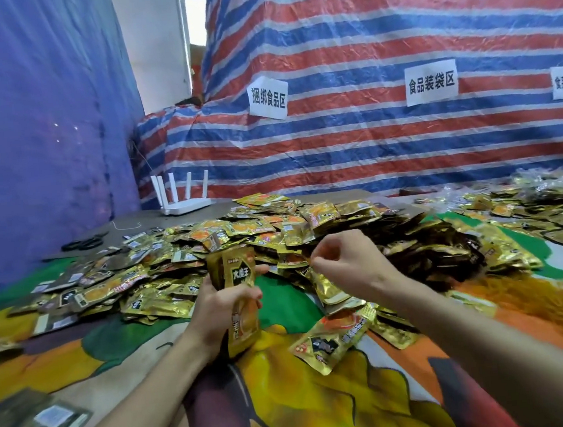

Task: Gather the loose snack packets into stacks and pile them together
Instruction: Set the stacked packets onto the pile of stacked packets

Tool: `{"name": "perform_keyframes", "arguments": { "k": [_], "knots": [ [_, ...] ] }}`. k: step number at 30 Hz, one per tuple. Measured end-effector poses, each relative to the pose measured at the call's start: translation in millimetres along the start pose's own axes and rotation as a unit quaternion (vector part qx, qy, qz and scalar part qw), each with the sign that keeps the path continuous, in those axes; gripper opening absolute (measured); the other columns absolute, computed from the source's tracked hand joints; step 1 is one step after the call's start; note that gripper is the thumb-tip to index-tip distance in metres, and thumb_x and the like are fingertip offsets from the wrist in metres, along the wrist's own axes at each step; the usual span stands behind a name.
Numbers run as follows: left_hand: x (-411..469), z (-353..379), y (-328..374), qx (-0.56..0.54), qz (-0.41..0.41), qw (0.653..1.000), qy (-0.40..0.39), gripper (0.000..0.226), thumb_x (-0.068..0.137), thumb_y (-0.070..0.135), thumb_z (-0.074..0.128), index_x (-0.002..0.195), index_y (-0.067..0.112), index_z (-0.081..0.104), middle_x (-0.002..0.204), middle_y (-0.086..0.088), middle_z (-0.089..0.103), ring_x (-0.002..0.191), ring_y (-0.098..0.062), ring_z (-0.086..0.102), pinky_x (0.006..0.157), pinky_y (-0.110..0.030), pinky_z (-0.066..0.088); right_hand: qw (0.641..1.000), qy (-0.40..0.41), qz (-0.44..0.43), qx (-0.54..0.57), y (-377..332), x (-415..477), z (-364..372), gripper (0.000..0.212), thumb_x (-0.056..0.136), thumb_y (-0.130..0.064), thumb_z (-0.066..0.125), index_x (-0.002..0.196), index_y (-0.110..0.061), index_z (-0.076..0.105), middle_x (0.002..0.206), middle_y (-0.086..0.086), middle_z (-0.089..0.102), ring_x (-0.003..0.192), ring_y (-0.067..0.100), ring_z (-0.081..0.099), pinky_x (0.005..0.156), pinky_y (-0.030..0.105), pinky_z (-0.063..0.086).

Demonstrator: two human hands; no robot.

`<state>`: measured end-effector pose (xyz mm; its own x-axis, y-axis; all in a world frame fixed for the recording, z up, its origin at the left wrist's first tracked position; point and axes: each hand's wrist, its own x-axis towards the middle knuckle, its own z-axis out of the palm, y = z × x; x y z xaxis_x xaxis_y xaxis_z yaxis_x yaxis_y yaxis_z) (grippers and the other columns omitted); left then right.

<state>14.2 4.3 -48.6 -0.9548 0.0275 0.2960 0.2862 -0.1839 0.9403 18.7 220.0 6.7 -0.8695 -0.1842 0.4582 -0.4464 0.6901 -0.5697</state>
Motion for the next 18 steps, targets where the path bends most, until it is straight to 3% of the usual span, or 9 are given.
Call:
{"name": "perform_keyframes", "arguments": {
  "k": [2,6,10,13,15,18],
  "knots": [
    [2.7,-3.5,0.3,-0.052,-0.065,0.997,-0.003,0.053,0.055,0.002,0.067,0.107,-0.008,0.07,0.088,-0.024,0.063,0.073,-0.031,0.06,0.075,-0.048,0.055,0.997,-0.035,-0.005,0.074,-14.6,13.0,33.2,0.015,0.092,-0.017,0.064,0.081,-0.013,0.074,0.078,-0.004,0.072,0.071,0.012,0.064,0.061,0.026,0.052],
    [7.3,-6.8,-3.9,-0.074,-0.117,0.99,0.035,0.041,0.052,0.006,0.069,0.089,-0.013,0.064,0.074,-0.023,0.063,0.054,-0.027,0.063,0.052,-0.03,0.054,0.989,0.037,-0.012,0.142,-13.6,26.0,83.2,0.012,0.093,-0.02,0.067,0.084,-0.015,0.073,0.077,-0.014,0.066,0.07,-0.006,0.057,0.062,0.011,0.04],
    [14.8,-13.0,-6.1,-0.062,-0.125,0.989,0.041,0.026,0.054,0.007,0.069,0.076,-0.007,0.07,0.071,-0.021,0.066,0.053,-0.027,0.064,0.051,-0.03,0.054,0.986,0.04,-0.001,0.162,2.8,30.3,92.2,0.009,0.095,-0.025,0.067,0.088,-0.022,0.071,0.083,-0.015,0.066,0.08,-0.002,0.061,0.069,0.017,0.043],
    [16.2,-17.3,-5.8,-0.09,-0.16,0.983,-0.011,0.015,0.058,0.007,0.068,0.069,0.0,0.075,0.074,-0.017,0.068,0.056,-0.025,0.067,0.054,-0.029,0.056,0.985,0.001,0.004,0.172,10.7,25.5,90.5,0.01,0.095,-0.028,0.069,0.086,-0.026,0.072,0.088,-0.01,0.068,0.086,0.004,0.061,0.074,0.025,0.048],
    [14.5,-19.4,-3.4,-0.118,-0.191,0.972,-0.064,0.024,0.054,0.007,0.072,0.077,-0.002,0.074,0.078,-0.017,0.068,0.062,-0.027,0.067,0.057,-0.031,0.057,0.981,-0.026,0.022,0.192,12.0,24.0,88.3,0.012,0.095,-0.031,0.07,0.086,-0.024,0.072,0.091,-0.007,0.069,0.089,0.009,0.063,0.075,0.03,0.051],
    [11.1,-23.5,1.2,-0.175,-0.212,0.951,-0.142,0.045,0.048,0.005,0.083,0.09,-0.003,0.07,0.084,-0.019,0.064,0.072,-0.031,0.065,0.062,-0.035,0.057,0.933,-0.119,0.074,0.332,11.7,24.2,81.3,0.018,0.097,-0.02,0.067,0.079,-0.017,0.072,0.077,-0.009,0.068,0.067,0.008,0.055,0.054,0.021,0.042]
  ]
}}
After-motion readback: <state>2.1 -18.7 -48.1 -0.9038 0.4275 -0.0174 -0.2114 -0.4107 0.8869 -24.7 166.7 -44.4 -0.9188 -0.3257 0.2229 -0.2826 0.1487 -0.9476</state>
